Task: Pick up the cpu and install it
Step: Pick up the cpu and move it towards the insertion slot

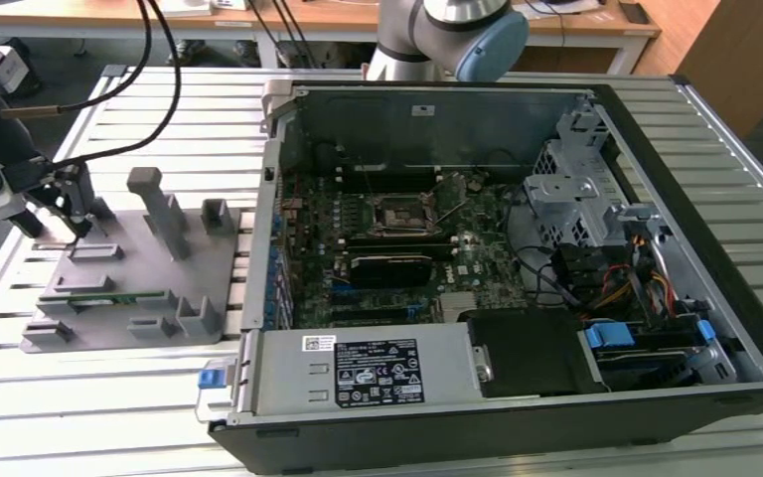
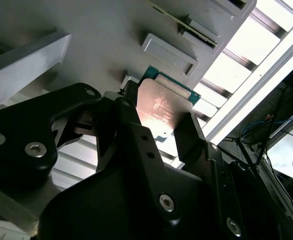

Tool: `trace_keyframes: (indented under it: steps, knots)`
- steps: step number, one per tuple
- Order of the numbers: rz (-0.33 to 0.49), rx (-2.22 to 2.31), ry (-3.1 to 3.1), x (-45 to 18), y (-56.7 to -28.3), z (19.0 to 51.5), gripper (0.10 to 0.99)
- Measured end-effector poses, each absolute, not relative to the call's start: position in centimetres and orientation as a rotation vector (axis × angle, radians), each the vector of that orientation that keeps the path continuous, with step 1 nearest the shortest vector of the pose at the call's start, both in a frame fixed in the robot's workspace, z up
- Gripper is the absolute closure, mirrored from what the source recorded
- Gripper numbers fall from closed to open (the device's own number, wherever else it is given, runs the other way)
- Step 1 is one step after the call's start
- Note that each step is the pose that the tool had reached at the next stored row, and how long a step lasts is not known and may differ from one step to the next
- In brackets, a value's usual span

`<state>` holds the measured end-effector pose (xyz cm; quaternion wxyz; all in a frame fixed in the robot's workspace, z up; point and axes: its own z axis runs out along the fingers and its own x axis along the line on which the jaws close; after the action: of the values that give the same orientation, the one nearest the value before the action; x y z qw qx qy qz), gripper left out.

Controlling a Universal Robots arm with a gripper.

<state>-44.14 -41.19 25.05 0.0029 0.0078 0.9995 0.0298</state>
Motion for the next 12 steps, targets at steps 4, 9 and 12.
trace_keyframes:
  steps: [4, 9, 12]
  knots:
    - [0.094, 0.025, 3.134, -44.14, -41.19, 25.30, 0.549]
    - [0.094, 0.025, 3.134, -44.14, -41.19, 25.64, 0.549]
    - [0.094, 0.024, 3.134, -44.14, -41.19, 25.81, 0.549]
